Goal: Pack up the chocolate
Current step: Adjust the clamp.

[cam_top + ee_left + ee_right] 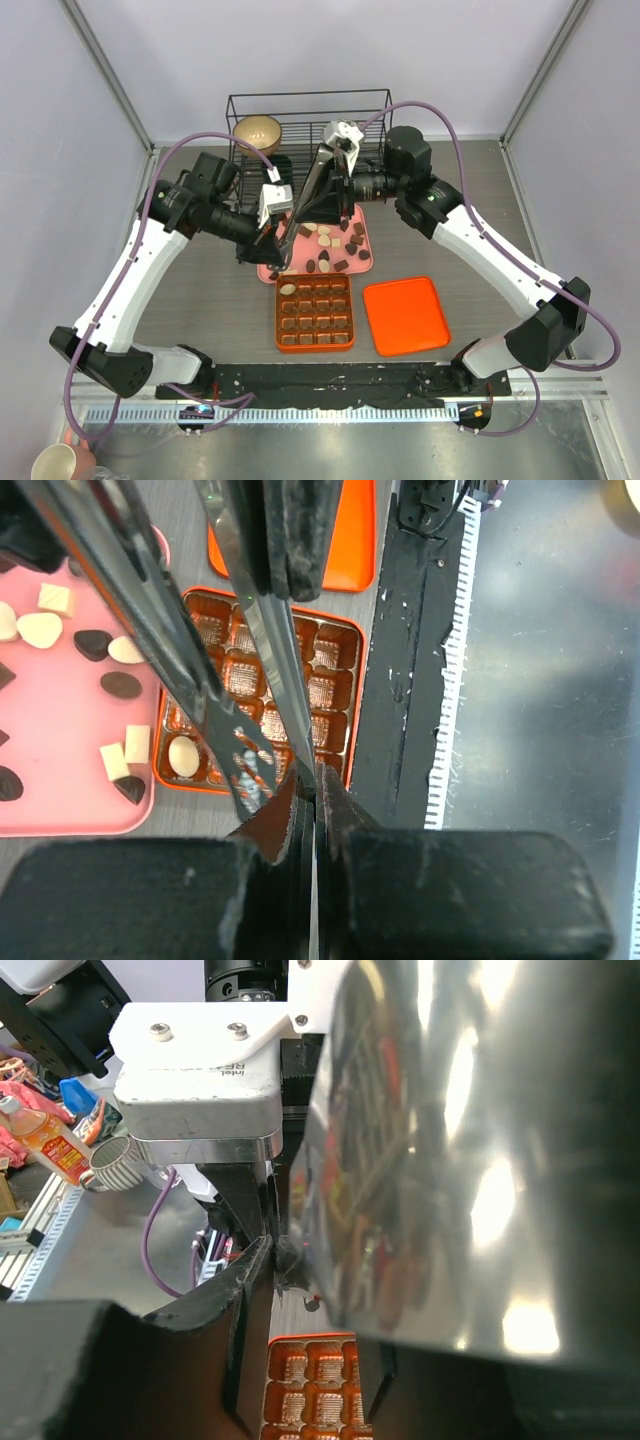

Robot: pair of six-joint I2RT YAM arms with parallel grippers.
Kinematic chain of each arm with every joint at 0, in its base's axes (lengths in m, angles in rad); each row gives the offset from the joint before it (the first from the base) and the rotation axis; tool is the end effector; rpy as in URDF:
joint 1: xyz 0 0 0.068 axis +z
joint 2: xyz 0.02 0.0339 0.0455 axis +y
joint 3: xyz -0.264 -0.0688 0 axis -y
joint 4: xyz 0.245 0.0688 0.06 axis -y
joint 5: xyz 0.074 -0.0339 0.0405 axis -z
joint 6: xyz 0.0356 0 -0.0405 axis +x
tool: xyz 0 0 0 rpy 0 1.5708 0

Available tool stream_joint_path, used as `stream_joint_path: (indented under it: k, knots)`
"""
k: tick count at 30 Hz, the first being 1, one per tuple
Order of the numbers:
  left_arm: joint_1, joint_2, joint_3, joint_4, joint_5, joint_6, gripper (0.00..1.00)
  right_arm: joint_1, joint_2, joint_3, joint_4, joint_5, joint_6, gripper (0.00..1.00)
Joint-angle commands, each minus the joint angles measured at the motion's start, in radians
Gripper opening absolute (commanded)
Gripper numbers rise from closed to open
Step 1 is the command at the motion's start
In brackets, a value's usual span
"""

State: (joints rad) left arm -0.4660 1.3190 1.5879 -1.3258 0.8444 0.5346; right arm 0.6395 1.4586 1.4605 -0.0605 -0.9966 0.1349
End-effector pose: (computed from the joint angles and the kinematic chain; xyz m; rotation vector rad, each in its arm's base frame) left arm 0.1868 -0.1237 0.4071 1.4045 1.9765 -1.0594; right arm 0.2458 0.2200 0.4308 -1.1920 1.3417 1.3731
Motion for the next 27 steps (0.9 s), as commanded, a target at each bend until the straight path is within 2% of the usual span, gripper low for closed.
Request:
stream_joint_path:
  k: [1,5,7,11,14,20,27]
  knots:
    - [-0.016,-0.041,0.015,-0.332,0.041,0.019,0.01,-0.021,-0.026,0.044,0.105,0.070,-0.003,0.37]
    - [-0.016,-0.044,0.015,-0.332,0.041,0.022,0.01,-0.021,-0.014,0.041,0.117,0.003,0.031,0.32]
    - [-0.017,-0.046,0.015,-0.334,0.036,0.025,0.01,-0.021,-0.009,0.038,0.133,-0.059,0.057,0.32]
    - [-0.017,-0.050,0.014,-0.334,0.030,0.025,0.00,-0.023,-0.004,0.031,0.143,-0.086,0.089,0.33]
    - [-0.017,-0.053,0.017,-0.334,0.025,0.024,0.00,-0.023,-0.012,-0.012,0.313,-0.080,0.201,0.36]
    - [-0.019,-0.060,0.023,-0.332,0.012,0.018,0.00,-0.020,-0.004,-0.034,0.407,-0.066,0.325,0.40]
    - [-0.026,-0.060,0.023,-0.334,-0.005,0.015,0.00,-0.012,-0.001,-0.043,0.352,-0.100,0.347,0.40]
